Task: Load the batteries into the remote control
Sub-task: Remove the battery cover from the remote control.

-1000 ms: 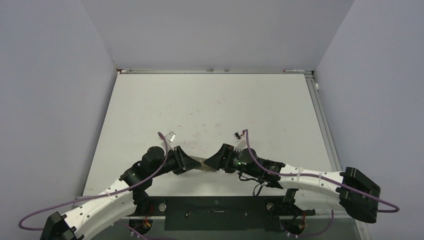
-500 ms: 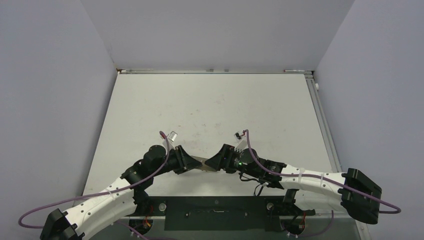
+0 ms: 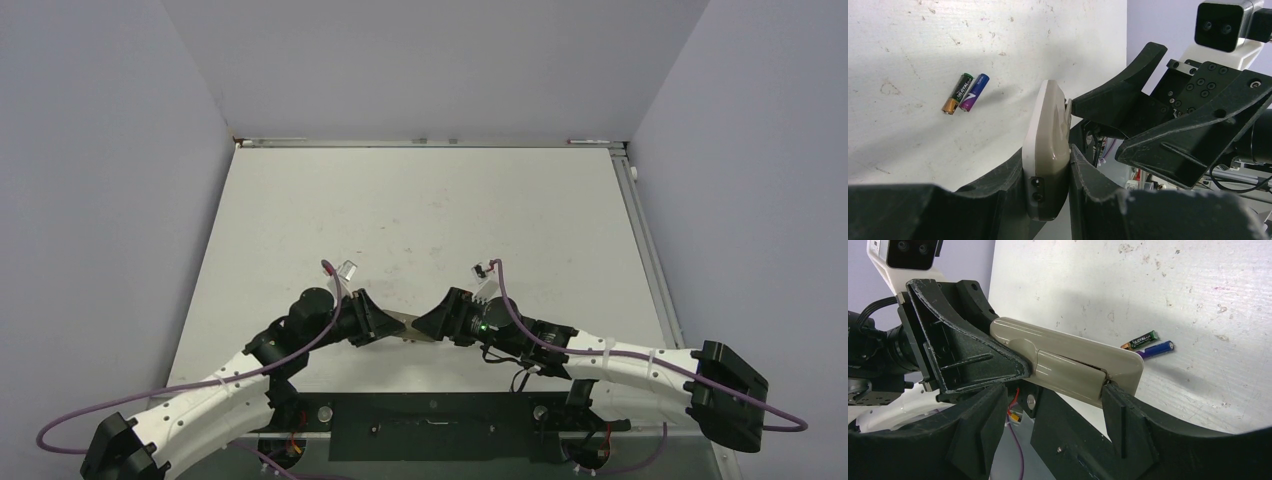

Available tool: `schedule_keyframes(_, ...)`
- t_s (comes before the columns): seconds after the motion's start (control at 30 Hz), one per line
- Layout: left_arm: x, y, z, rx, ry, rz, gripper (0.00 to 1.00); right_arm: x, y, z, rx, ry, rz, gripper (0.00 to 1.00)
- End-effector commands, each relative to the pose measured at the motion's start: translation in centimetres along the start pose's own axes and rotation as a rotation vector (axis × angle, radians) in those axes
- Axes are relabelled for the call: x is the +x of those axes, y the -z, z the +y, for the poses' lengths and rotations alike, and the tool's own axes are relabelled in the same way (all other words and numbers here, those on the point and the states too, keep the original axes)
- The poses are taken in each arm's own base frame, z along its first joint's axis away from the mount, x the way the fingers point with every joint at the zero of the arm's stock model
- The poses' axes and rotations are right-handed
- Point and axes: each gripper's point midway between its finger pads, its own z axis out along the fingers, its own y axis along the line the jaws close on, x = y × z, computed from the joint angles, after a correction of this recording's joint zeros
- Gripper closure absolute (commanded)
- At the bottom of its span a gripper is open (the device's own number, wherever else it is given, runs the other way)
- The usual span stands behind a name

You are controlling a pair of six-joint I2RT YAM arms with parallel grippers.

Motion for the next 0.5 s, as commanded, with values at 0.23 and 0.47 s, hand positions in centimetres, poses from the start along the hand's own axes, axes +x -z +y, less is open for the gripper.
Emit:
schedule_keyframes(0.23, -1.4, 0.1, -3.4, 0.092, -0.043, -0.046, 1.0, -1.0, 1.1, 5.3, -0.198, -0.023, -0.018, 0.34)
schedule_keyframes(0.47, -1.5, 0.1, -3.1, 0.081, -0.042, -0.051, 1.0, -1.0, 0.9, 4.2, -0.15, -0.019, -0.025, 0.34)
